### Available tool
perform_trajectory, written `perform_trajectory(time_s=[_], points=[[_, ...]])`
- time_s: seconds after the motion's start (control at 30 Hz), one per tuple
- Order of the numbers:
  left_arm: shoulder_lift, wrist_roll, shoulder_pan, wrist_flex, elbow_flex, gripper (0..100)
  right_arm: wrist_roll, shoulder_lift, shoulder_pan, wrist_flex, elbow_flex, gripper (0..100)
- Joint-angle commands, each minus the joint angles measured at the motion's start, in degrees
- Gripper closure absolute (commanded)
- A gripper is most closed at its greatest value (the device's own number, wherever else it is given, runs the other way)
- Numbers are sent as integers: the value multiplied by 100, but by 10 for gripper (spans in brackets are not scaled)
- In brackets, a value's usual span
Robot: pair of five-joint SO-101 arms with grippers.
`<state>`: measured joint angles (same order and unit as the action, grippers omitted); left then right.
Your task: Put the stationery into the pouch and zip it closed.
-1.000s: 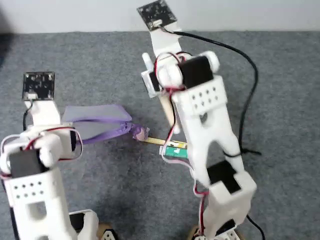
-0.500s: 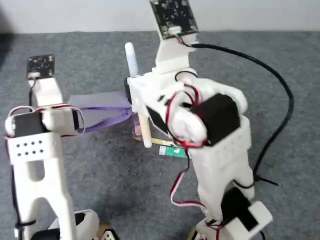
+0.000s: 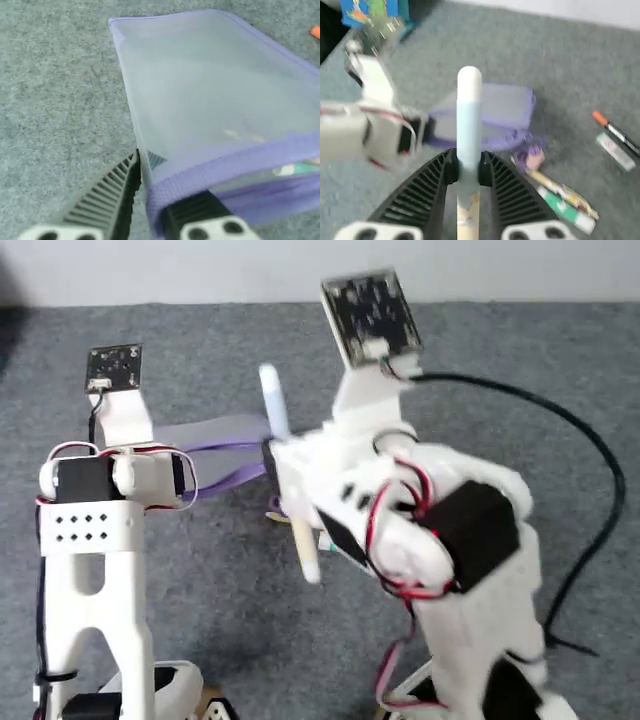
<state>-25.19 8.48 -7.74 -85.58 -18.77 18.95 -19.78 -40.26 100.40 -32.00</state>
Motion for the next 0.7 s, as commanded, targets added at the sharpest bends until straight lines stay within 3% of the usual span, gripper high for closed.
perform_trajectory(time_s=[0.0,0.23,0.47,0.67], points=[[9,44,-70,-202,382,988,26,-1033,4,-620,1257,991],[26,44,-35,-686,1253,988,-422,-2141,-4,-3503,3429,991],[35,44,-35,-853,1385,988,-431,-2220,-31,-6114,4651,991],[35,53,-35,-870,1385,988,-1512,-2079,-303,-8409,5644,991]])
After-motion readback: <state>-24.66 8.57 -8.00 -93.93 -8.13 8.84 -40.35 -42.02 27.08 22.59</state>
